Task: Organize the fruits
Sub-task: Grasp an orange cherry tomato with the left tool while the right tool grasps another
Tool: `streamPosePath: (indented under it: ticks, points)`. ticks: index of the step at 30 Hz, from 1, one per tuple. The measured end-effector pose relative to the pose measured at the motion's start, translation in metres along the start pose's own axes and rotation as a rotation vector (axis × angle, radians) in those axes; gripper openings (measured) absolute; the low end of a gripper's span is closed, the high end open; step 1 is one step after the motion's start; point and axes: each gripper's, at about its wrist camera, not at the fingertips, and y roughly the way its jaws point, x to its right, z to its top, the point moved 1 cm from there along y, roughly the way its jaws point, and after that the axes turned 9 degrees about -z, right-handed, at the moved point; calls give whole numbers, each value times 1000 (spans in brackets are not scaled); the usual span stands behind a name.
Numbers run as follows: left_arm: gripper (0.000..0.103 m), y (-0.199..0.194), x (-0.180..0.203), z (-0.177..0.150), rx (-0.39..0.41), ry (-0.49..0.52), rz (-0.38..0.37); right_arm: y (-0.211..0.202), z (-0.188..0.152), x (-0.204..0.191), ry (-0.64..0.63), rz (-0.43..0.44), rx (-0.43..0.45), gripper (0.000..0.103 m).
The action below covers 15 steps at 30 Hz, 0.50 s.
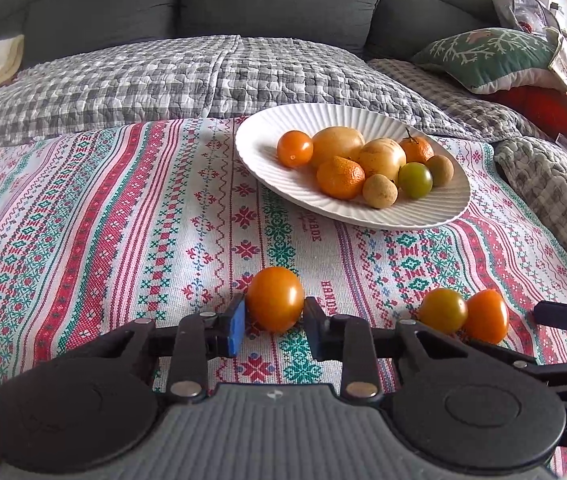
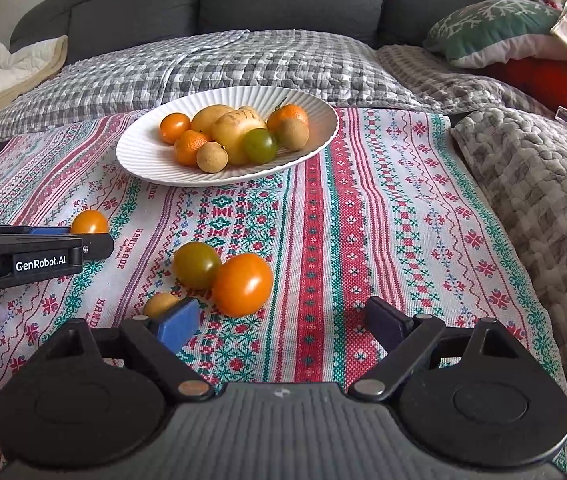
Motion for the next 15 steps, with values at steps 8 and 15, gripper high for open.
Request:
streamPosePath:
  ticks: [8, 15]
  points:
    - [31, -2, 0, 1, -17, -1, -14, 2, 3, -6, -29, 11, 15, 59]
    - [31, -4, 2, 0, -29, 3, -26, 2, 4, -7, -33, 36, 19, 40]
